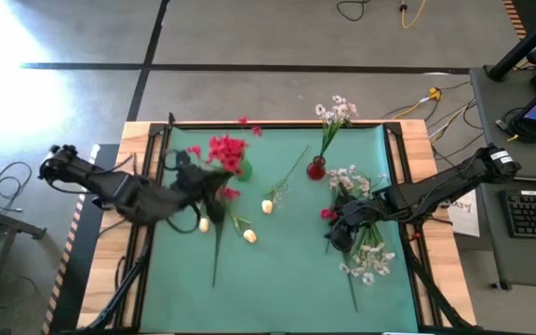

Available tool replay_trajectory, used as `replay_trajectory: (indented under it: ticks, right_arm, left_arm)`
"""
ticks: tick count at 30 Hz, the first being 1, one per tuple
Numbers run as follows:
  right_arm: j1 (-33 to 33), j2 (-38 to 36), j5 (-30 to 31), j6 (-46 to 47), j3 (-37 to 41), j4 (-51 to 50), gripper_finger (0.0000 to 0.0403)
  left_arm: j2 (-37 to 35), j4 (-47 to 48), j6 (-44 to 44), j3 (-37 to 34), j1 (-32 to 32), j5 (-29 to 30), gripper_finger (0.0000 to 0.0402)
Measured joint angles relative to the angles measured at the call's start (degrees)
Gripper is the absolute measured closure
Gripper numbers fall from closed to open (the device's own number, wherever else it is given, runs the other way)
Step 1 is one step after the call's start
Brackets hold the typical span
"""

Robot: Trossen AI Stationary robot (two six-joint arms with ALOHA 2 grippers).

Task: Sort flowers into vase by color
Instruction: Put the bottom left red flower into the green vase

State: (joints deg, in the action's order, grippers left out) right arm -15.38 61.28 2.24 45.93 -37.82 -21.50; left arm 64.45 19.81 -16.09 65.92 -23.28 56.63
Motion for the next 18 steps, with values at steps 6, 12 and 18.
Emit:
replay_trajectory:
  ticks: [6,12,18]
  right_arm:
    - [0.0,0.0,1.0,-0.1,0.0,0.0,0.0154]
    - [0.0,0.0,1.9,0.1,0.0,1.1,0.0154]
    - [0.0,0.0,2.4,0.4,0.0,1.4,0.0154]
  left_arm:
    - [-6.9,-30.6,20.4,-13.8,13.3,-17.2,0.0401]
    - [-10.6,-50.1,23.4,-25.8,28.6,-37.1,0.0401]
    - [-11.3,-51.1,19.9,-29.9,38.9,-42.3,0.0401]
